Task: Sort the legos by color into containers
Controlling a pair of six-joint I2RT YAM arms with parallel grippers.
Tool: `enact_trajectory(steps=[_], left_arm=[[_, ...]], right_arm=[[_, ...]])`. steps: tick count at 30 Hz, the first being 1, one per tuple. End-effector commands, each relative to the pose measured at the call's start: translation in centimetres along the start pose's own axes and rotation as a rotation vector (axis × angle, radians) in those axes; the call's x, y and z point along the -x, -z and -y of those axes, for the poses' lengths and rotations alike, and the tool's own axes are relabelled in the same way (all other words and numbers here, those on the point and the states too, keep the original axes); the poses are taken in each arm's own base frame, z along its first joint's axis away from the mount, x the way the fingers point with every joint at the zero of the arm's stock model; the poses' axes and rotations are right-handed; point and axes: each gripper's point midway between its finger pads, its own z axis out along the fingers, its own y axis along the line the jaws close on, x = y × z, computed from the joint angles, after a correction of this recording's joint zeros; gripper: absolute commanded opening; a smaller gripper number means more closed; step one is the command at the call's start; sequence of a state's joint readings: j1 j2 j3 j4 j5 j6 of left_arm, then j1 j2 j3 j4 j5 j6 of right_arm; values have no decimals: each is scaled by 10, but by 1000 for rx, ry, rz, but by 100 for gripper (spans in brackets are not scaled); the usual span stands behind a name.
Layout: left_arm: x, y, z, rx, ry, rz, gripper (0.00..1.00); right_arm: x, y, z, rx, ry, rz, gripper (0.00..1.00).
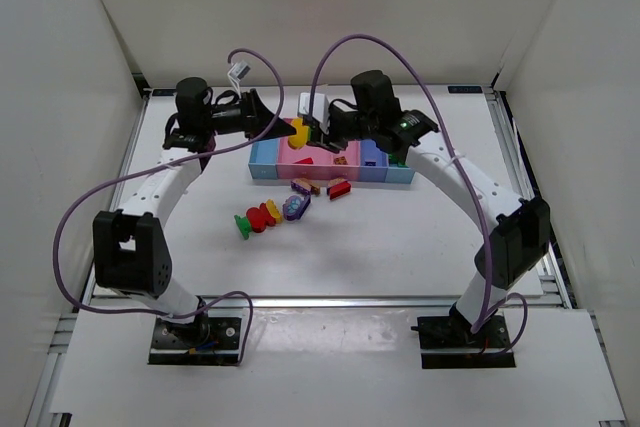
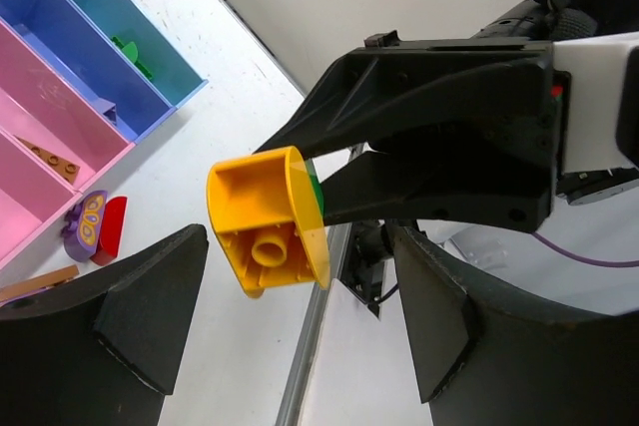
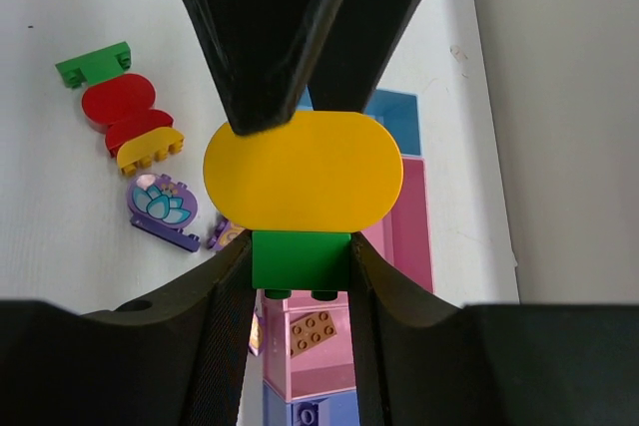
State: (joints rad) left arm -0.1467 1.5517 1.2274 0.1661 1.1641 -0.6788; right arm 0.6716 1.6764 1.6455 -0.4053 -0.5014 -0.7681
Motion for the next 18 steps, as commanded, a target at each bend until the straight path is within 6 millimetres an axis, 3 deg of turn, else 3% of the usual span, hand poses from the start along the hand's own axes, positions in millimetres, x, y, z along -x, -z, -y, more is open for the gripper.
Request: enact_trajectory(steps=[1, 6, 10, 16, 17, 18], left_arm=[[9, -4, 14, -37, -52, -2, 86], [9, -6, 7, -27, -47, 0, 85], [9, -10, 3, -28, -38, -5, 78], [9, -14, 3, -33, -37, -11, 54], [8, -15, 3, -38, -45, -15, 50], [8, -15, 5, -44, -54, -18, 39]], right_arm=[[27, 2, 13, -30, 52, 73, 0], [32, 3, 15, -37, 50, 80, 0], [34, 1, 13, -33, 58, 82, 0], [34, -1, 13, -30, 62, 86, 0], [33, -2, 14, -30, 60, 82, 0], [30, -3, 14, -31, 59, 79, 0]])
